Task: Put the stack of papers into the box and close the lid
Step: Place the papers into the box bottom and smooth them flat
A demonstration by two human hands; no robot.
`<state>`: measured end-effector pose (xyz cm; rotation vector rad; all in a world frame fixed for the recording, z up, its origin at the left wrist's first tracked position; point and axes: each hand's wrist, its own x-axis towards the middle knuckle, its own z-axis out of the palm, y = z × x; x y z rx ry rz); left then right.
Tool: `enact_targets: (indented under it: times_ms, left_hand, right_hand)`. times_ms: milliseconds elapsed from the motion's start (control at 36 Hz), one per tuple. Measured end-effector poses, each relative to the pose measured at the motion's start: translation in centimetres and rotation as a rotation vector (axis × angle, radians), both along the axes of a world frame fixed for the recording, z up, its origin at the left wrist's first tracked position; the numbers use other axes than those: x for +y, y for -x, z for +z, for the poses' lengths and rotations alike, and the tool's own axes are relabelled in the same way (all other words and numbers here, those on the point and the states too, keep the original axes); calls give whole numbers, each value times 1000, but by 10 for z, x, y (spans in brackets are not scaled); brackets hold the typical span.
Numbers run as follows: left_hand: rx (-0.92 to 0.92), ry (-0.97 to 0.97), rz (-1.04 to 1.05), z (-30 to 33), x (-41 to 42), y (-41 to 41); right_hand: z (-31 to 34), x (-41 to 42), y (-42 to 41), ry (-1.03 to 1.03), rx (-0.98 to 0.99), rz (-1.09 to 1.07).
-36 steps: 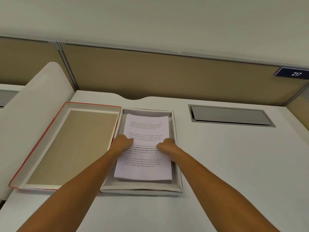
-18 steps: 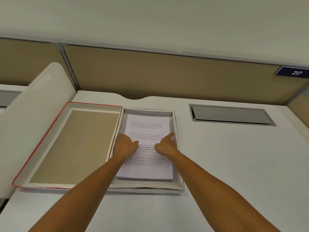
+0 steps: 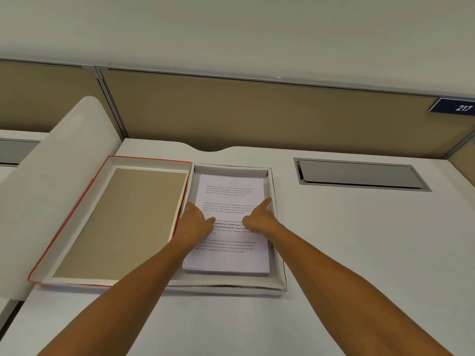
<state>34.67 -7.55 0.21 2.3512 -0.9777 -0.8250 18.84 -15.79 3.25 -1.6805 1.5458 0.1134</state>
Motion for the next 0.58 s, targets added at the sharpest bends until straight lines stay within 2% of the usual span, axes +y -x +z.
enact_targets:
  times_ms: [83, 167, 278, 361, 444, 528, 583]
  left_hand:
    - [-13, -6, -20, 2, 5, 0]
    - [-90, 41, -139, 2, 16, 0]
    - [-124, 131, -358, 7, 42, 4]
    - [-160, 214, -393, 9, 54, 6]
    - [-194, 100, -453, 7, 59, 7]
    - [-307, -81, -573, -2, 64, 4]
    - [-370, -122, -650, -7, 67, 2]
  right_hand:
    - [1, -4, 0, 14, 44, 51]
    - [1, -11, -1, 41, 106, 100]
    - [2, -19, -6, 178, 209, 161]
    - [4, -28, -10, 280, 248, 191]
    - [3, -36, -16, 327, 251, 211]
    - [3, -45, -23, 393, 251, 265]
    - [3, -52, -27, 423, 243, 321]
